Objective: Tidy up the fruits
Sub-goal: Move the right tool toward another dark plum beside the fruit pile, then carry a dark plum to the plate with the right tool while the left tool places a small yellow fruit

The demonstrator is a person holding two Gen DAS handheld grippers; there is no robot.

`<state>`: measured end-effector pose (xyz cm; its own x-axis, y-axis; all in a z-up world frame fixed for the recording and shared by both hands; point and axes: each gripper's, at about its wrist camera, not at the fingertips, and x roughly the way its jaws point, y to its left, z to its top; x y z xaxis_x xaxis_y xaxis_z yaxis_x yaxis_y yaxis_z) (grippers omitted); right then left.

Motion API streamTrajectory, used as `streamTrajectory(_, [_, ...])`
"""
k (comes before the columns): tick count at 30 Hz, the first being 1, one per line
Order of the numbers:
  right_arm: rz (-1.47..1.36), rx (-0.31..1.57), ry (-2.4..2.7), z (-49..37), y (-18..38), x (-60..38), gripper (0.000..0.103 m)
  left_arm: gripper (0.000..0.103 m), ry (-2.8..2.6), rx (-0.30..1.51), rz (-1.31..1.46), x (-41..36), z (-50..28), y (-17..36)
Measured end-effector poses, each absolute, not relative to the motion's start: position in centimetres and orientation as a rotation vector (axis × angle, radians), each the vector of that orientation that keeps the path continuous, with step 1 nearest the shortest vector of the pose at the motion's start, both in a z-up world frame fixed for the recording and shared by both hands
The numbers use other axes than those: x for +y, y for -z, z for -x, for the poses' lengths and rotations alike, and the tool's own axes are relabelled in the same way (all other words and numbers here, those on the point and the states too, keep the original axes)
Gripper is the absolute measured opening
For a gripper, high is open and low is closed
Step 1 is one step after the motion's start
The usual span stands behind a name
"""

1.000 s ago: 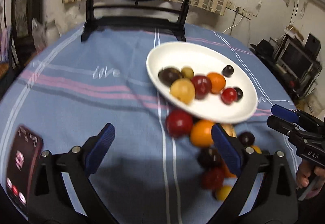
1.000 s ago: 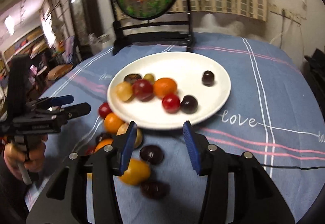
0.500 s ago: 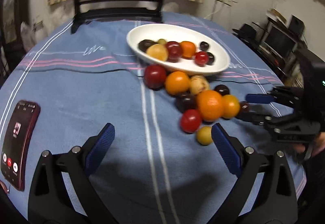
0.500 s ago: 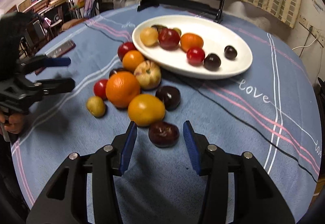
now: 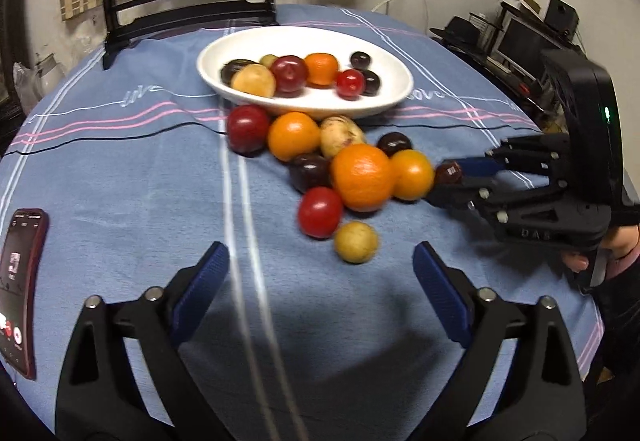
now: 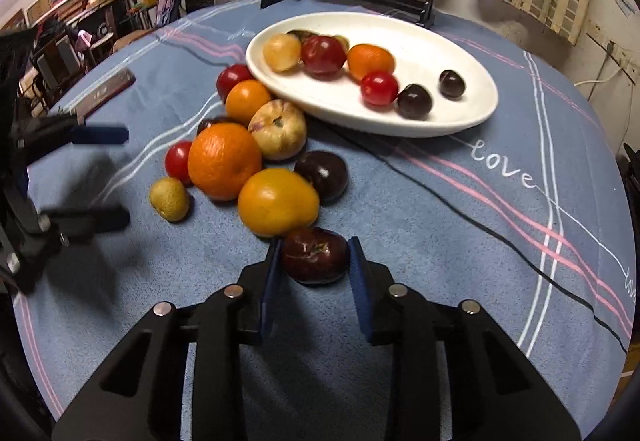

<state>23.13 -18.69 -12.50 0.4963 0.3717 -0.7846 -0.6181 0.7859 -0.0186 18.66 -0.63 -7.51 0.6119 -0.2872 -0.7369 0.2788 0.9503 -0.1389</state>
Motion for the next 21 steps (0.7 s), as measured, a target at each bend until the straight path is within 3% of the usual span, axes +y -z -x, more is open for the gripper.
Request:
streamTrajectory(2, [0.281, 0.854, -0.607, -23.3, 12.0, -19.3, 0.033, 0.079, 0.354, 0.871, 0.014, -1.4, -18.7, 7.8])
streamTrajectory(4, [0.254, 0.845, -0.591, -23.5, 11.5, -19.9, 0.033, 0.061, 0.362, 0.896, 0.013, -2.1, -19.1, 8.2])
streamTrajectory(6, [0.239, 0.843, -0.587, -23.6, 11.3, -20.1, 0.033, 0.053, 0.352, 0.926, 0.005, -2.8, -19.6, 8.7])
streamTrajectory(14, [0.220, 0.820, -0.587, -23.2, 10.5, -20.3, 0.033, 0.044, 0.309, 0.940, -0.007, -3.7, -20.5, 9.0])
streamTrajectory(18, [0.220, 0.816, -0.583, -23.3, 10.4, -20.4, 0.033, 0.028, 0.271, 0.939, -0.024, -3.7, -20.6, 9.0])
streamTrajectory(21, [0.220, 0.813, -0.580, -23.2, 10.4, -20.4, 0.033, 0.028, 0.269, 0.938, -0.029, -3.7, -20.4, 9.0])
